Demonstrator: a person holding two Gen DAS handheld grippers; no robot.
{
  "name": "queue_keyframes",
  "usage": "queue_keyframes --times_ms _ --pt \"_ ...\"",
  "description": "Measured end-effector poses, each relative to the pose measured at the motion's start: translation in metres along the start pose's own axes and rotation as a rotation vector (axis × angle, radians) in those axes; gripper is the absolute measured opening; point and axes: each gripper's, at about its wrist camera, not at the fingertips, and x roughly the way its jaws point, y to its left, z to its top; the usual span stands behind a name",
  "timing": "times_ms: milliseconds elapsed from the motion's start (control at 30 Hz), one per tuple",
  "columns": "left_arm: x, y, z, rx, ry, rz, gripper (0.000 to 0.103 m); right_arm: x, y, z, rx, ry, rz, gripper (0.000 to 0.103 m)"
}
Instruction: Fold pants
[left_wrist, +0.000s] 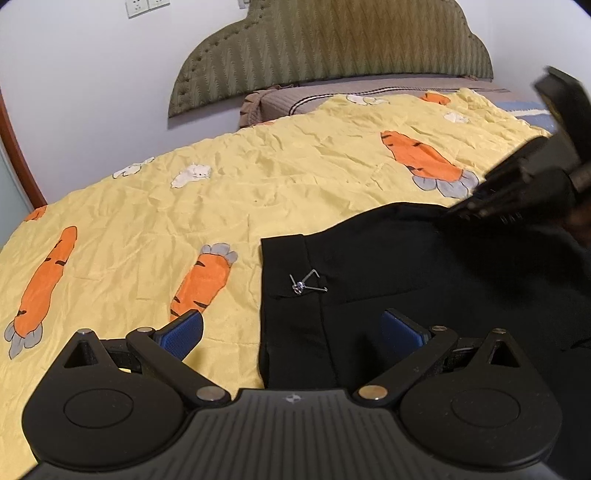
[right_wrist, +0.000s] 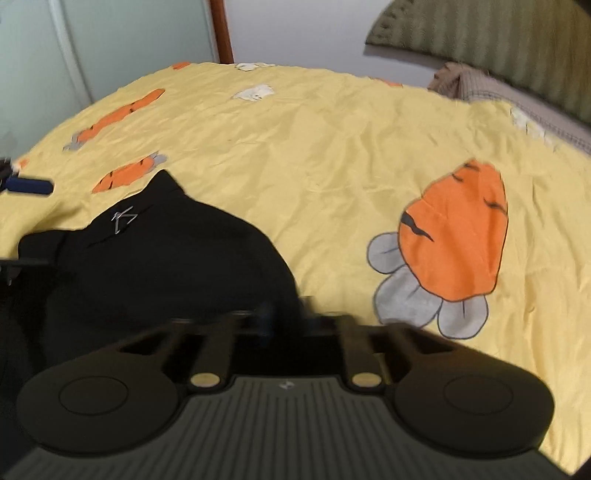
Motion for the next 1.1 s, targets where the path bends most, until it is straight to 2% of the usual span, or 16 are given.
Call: queue_keyframes --times_ms 100,133,233,333,533,700,767,800,833,933,1100 --pt "-0.003 0.008 0.003 -0.045 0.006 -0.016 0.103 -0.011 0.030 -0.006 -0.077 -0.030 -0.104 0.007" --pt "-0.005 0.011 0.004 -0.073 0.012 -0.035 0.103 -0.015 0.047 -0.010 -0.125 -0.042 -0.165 0.007" --pt "-0.011 0.023 0.009 -0.177 0.030 -0.126 0.103 -0.029 0.101 -0.026 -0.283 -0.090 -0.314 0.007" --pt "-0.014 0.028 0.012 -0.263 0.050 -0.203 0.103 -0.042 0.153 -0.048 -0.415 -0.140 -0.414 0.007" --pt "-0.002 0.022 0.023 -0.406 0.082 -0.309 0.103 -0.057 0.205 -0.080 -0.514 -0.194 -0.495 0.006" --pt "0.021 0.010 0.035 -0.432 0.131 -0.280 0.102 -0.071 0.214 -0.084 -0.474 -0.236 -0.489 0.006" --pt "0.023 0.007 0.036 -0.427 0.138 -0.266 0.075 -0.077 0.217 -0.086 -0.482 -0.248 -0.487 0.006" --pt "0.022 0.007 0.035 -0.426 0.145 -0.276 0.042 -0.079 0.218 -0.088 -0.483 -0.250 -0.488 0.006" --pt "0.021 0.008 0.032 -0.440 0.159 -0.297 0.024 -0.081 0.219 -0.090 -0.483 -0.248 -0.489 0.006" --pt "0.009 0.015 0.018 -0.516 0.151 -0.336 0.014 -0.085 0.222 -0.096 -0.483 -0.244 -0.493 0.006" --pt "-0.030 0.028 -0.011 -0.531 0.091 -0.355 0.012 -0.092 0.240 -0.104 -0.474 -0.245 -0.482 0.006"
